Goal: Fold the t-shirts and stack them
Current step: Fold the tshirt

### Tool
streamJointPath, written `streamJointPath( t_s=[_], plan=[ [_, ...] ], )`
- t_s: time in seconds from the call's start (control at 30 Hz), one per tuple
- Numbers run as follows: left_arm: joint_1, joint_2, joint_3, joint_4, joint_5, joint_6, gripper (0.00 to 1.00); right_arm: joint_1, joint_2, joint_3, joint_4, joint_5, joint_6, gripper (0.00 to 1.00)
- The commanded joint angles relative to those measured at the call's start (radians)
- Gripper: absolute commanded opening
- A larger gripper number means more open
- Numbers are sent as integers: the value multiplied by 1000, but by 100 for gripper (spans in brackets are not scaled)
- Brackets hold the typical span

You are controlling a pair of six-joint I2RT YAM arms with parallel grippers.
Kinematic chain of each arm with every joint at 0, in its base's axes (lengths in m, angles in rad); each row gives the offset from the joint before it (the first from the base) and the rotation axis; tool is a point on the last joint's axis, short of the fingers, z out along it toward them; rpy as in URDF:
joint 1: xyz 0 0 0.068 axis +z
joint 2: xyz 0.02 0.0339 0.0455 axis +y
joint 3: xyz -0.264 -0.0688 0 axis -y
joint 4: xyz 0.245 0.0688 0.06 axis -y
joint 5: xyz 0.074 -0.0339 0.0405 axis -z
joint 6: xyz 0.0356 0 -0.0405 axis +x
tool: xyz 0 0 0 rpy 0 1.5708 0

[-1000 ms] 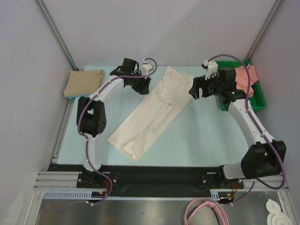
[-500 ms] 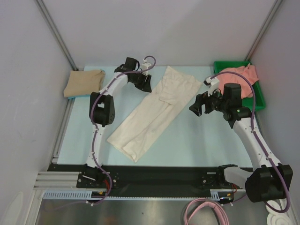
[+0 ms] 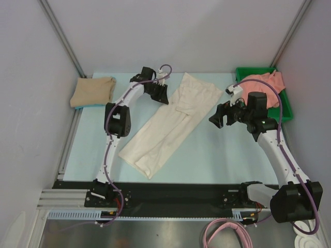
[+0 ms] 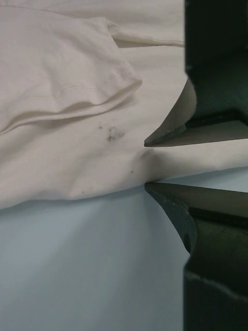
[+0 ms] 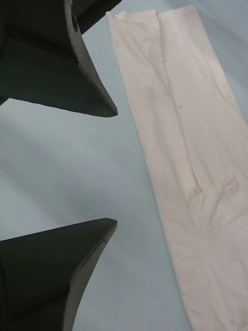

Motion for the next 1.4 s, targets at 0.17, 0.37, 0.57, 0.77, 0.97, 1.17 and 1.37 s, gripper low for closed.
streamJointPath(
  t_s=[0.17,0.37,0.57,0.77,0.97,1.17,1.37],
  plan=[
    [12,37,53,21,25,-88,1,-10,-28,-12,38,-20,2,85],
    [50,9,9,59,5,-151,0,-13,-15,-20,50,-18,2,85],
    [104,-26,-66,85,51,-211,0,-13,-4,-26,60,-18,-1,85],
    [111,-83,-141,88,12,-182,0,-13,13,-24,58,-12,-6,85],
    [139,-144,-256,119,-9,-166,0,-13,15,-26,55,-6,-12,85],
    [183,-207,-353,162,-17,-166,0,-13,5,-30,60,-4,-15,85],
    [220,-245,-381,179,-40,-160,0,-13,10,-35,70,5,-16,85]
  ],
)
